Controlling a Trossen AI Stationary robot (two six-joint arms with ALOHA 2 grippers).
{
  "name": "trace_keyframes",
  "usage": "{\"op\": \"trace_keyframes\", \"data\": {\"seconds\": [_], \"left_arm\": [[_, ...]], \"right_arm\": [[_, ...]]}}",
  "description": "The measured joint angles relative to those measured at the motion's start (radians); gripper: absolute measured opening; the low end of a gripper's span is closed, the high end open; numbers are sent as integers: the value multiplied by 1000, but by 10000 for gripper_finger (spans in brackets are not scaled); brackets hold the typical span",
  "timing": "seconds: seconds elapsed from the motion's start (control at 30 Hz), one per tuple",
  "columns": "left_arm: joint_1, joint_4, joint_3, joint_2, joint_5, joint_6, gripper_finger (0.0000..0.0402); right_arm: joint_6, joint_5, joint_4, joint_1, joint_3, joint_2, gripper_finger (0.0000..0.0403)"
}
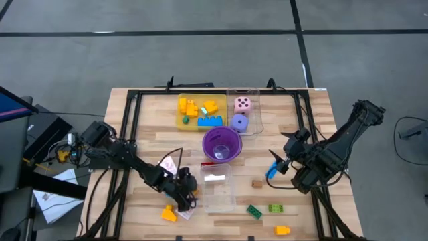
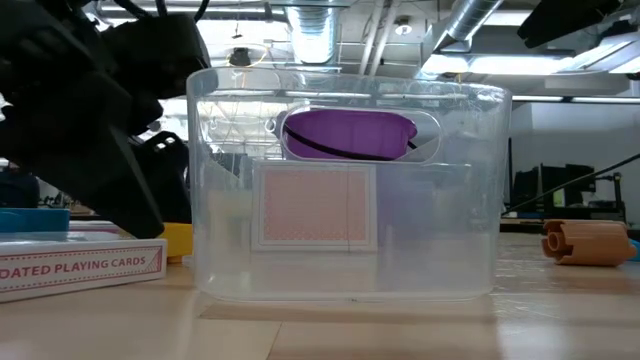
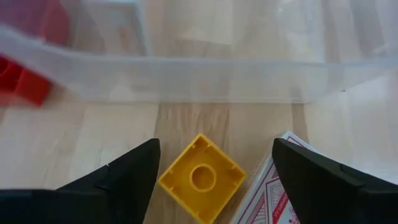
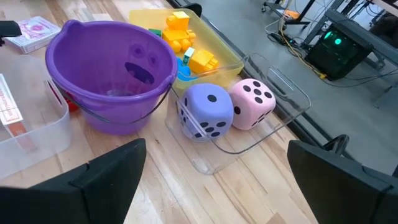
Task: Pick & Place Toys
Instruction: Put the yellow game piece into the yellow bin
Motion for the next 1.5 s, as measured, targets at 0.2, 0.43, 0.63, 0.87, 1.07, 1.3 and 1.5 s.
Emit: {"op": "trace_keyframes", "data": {"seconds": [0.2, 0.43, 0.63, 0.87, 1.07, 1.3, 1.5], "left_arm": [[1, -21, -1, 0, 1, -65, 298], [7, -36, -2, 0, 1, -128, 298], [13, -43, -3, -5, 0, -182, 298], [36, -58, -3, -5, 2, -249, 283], [36, -55, -3, -5, 11, -249, 236], [36, -57, -3, -5, 35, -222, 147], [36, -58, -3, -5, 35, -219, 131]], "right_arm": [[-1, 0, 0, 0, 0, 5, 384], [0, -1, 2, 0, 0, 5, 384], [0, -1, 2, 0, 0, 5, 384], [0, -1, 2, 0, 0, 5, 384], [0, -1, 3, 0, 0, 5, 384], [-1, -1, 3, 0, 0, 5, 384], [0, -1, 3, 0, 0, 5, 384]]}}
